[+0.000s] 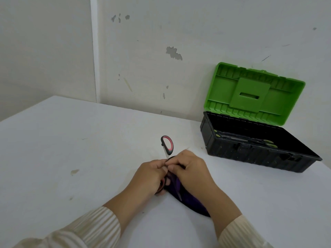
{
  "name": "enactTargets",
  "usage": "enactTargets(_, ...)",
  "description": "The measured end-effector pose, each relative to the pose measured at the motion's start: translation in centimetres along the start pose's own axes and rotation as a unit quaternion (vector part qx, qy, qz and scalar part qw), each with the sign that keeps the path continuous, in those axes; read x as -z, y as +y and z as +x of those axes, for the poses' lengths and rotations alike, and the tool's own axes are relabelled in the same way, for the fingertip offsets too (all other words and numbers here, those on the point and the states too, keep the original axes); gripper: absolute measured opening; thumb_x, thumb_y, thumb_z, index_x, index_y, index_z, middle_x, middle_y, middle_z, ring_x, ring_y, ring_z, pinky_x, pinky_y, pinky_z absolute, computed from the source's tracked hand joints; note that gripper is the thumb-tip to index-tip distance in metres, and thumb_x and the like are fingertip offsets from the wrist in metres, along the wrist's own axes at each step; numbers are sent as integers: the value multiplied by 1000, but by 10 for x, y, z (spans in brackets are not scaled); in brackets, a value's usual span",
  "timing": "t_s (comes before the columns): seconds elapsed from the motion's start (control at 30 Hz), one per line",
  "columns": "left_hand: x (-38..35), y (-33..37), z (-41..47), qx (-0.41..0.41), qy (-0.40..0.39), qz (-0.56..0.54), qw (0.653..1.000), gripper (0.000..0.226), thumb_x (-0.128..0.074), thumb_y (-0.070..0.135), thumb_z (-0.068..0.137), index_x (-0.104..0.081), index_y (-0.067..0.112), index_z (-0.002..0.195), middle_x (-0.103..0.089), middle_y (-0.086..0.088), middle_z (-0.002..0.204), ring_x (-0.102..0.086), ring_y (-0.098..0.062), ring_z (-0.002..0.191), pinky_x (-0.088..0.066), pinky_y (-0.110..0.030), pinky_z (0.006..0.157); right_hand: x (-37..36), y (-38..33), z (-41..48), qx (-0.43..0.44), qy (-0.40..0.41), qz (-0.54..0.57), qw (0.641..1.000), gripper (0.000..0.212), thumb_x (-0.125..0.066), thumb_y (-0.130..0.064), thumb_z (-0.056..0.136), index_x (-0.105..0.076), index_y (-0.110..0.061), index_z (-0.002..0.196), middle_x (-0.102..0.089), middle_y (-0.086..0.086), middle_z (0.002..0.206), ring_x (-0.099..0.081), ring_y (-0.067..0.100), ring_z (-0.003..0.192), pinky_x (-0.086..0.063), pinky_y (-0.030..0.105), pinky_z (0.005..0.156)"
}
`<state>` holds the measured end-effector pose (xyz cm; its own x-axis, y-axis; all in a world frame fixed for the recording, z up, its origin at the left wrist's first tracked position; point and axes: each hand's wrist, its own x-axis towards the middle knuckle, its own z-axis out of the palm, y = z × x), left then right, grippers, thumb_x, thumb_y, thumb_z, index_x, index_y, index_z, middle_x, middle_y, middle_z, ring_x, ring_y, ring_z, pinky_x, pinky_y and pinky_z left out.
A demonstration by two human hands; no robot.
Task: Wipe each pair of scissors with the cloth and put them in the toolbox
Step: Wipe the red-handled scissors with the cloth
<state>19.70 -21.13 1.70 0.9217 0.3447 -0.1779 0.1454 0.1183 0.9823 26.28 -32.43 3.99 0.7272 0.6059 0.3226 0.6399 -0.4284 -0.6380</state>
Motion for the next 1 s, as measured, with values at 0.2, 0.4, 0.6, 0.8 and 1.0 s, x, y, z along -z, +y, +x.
enactTargets(0.2, 2, -1, 3, 5, 4, -2, 1000, 33, -40, -1, 91, -72, 8, 91, -55, -10, 57, -40, -15, 37, -32, -22, 41, -3, -4, -2, -3, -7, -17, 1000, 13, -63, -3, 80, -73, -11, 77, -62, -1, 77, -57, 6, 76, -48, 17, 75)
enactTargets(0.4, 1, -1, 5, -5, -4, 2, 1000, 34, -42, 3, 94, -73, 15, 91, -58, -8, 56, -43, -18, 40, -33, -20, 39, -3, 3, 2, -10, 62, -2, 998, 16, -63, -3, 80, -73, -16, 81, -62, 1, 85, -55, -3, 79, -38, 2, 71)
enactTargets(0.6, 2, -4, 5, -9, -14, -3, 1000, 31, -44, 7, 94, -72, 18, 102, -64, -10, 68, -51, -22, 53, -36, -23, 42, 3, 13, 9, -47, 119, 7, 992, 16, -63, -6, 81, -72, -19, 79, -61, -4, 83, -54, -1, 78, -38, 3, 73)
enactTargets(0.8, 4, -3, 6, -25, -6, -17, 1000, 32, -46, 9, 95, -73, 26, 94, -62, -12, 75, -52, -26, 64, -41, -26, 46, 31, 17, 2, -127, 217, 94, 963, 19, -60, -15, 85, -66, -32, 78, -63, -8, 93, -58, 6, 88, -37, 7, 74)
enactTargets(1.0, 4, -1, 6, -42, 22, -123, 991, 34, -47, 6, 95, -76, 21, 89, -52, -15, 71, -46, -22, 61, -46, -30, 64, -6, -11, -4, -48, -1, 25, 999, 15, -59, -13, 84, -67, -27, 83, -63, -10, 86, -56, 0, 82, -40, 5, 71)
